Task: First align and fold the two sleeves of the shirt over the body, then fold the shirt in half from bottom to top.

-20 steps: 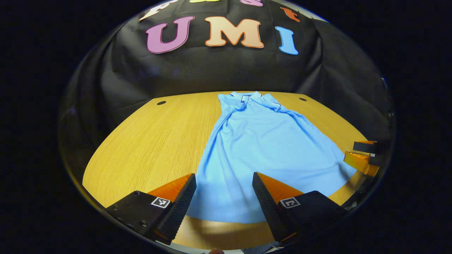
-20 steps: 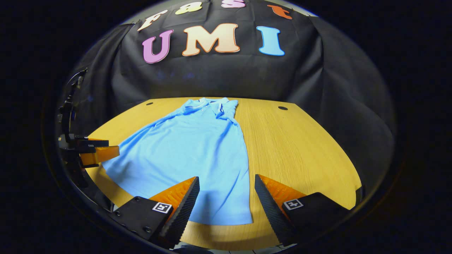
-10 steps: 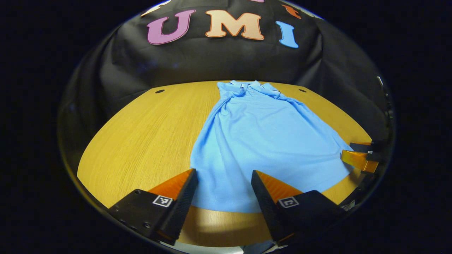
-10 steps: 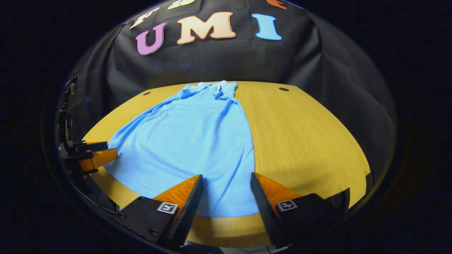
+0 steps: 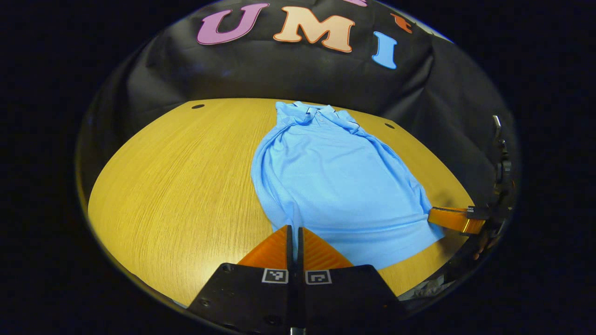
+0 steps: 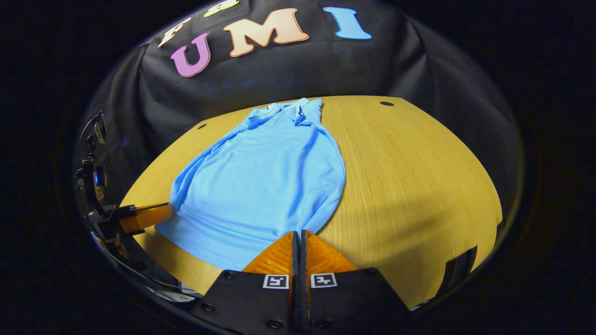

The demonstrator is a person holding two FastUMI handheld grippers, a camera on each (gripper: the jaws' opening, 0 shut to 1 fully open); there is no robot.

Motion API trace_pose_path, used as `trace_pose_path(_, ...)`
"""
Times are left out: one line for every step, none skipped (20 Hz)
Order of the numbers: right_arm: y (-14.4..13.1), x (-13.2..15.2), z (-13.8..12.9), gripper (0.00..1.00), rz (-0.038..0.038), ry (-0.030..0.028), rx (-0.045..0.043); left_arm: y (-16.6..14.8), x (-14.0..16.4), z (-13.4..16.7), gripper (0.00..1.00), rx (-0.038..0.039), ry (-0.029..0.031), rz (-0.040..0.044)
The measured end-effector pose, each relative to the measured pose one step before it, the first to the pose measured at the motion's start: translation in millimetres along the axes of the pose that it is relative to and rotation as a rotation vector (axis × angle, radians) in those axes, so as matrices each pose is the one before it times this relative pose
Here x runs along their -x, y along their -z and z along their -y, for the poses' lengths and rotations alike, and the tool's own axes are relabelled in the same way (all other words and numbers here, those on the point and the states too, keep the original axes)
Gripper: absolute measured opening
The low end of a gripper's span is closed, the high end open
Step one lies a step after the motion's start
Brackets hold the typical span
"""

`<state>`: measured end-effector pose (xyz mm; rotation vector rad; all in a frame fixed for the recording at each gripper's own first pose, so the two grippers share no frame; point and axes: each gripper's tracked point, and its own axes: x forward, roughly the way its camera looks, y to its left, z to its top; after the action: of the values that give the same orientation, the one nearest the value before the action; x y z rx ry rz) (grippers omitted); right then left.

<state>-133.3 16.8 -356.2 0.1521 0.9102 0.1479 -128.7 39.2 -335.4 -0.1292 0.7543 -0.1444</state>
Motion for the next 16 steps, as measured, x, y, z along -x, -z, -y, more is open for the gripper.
trace_pose_path(-12.96,2.28,-2.81,0.03,0.02162,-0.00763,-0.00697,-10.83,-0.29,2.88,0.00,0.00663,0.00964,0.00872)
trace_pose_path(-16.60,1.86,-2.55,0.03,0.04121,-0.00795,-0.00308,-14.43,0.93,0.63,0.00,0.00478,0.00323,0.01991)
trace_pose_path(-13.11,-0.59,-3.89,0.03,0.02464,-0.01040,0.00093,-13.21,0.33,0.45,0.00,0.00267,0.00292,0.01825)
trace_pose_path(-14.83,-1.38,-1.59,0.03,0.01883,-0.00288,0.00031,-12.78,0.25,0.09,0.00,0.00402,0.00483,0.00867)
trace_pose_path(-13.43,-3.46,-2.62,0.02,0.01729,-0.00487,-0.00519,-13.99,-1.95,-0.33,0.00,0.00496,0.00474,0.02049)
trace_pose_path(-13.95,-3.81,-1.31,0.02,0.01875,-0.00237,-0.00514,-13.31,-2.40,-0.26,0.00,0.00714,0.00507,0.00901)
trace_pose_path(-13.85,-5.52,-1.21,0.03,0.01771,0.00182,-0.00365,-12.95,-4.82,-0.79,0.00,0.00728,0.00892,0.01287)
trace_pose_path(-10.65,-5.03,-0.56,0.02,0.01273,0.00217,-0.00469,-9.02,-5.50,-2.60,0.00,0.00325,-0.00024,0.00653)
trace_pose_path(-11.63,-6.59,-1.55,0.02,0.01568,-0.00037,-0.00898,-10.56,-3.65,-1.37,0.00,0.00112,0.00485,0.00136)
trace_pose_path(-9.23,-5.92,-2.66,0.02,0.01101,-0.00023,-0.00334,-9.05,-5.06,-2.00,0.00,-0.00084,0.00215,0.00972)
trace_pose_path(-9.97,-6.44,-1.31,0.02,0.01134,-0.00021,-0.00192,-10.61,-5.54,-1.70,0.00,0.00074,0.00429,0.00833)
trace_pose_path(-9.62,-7.67,-1.88,0.02,0.01197,0.00016,-0.00056,-8.72,-6.12,-1.05,0.00,-0.00068,0.00479,0.00397)
trace_pose_path(-10.53,-7.69,-1.80,0.02,0.01072,-0.00334,-0.00090,-10.65,-9.20,-1.94,0.00,-0.00267,0.00298,0.01019)
trace_pose_path(-10.20,-7.41,-1.89,0.02,0.01533,-0.00017,-0.00114,-7.76,-7.31,-1.82,0.00,-0.00399,0.00165,-0.00017)
trace_pose_path(-11.08,-9.39,-1.03,0.02,0.01303,0.00172,-0.00098,-9.01,-8.87,-1.89,0.00,-0.00480,0.00329,0.00291)
trace_pose_path(-10.14,-9.44,-1.16,0.02,0.01562,0.00084,-0.00433,-8.48,-8.58,-1.73,0.00,-0.00476,-0.00081,0.00563)
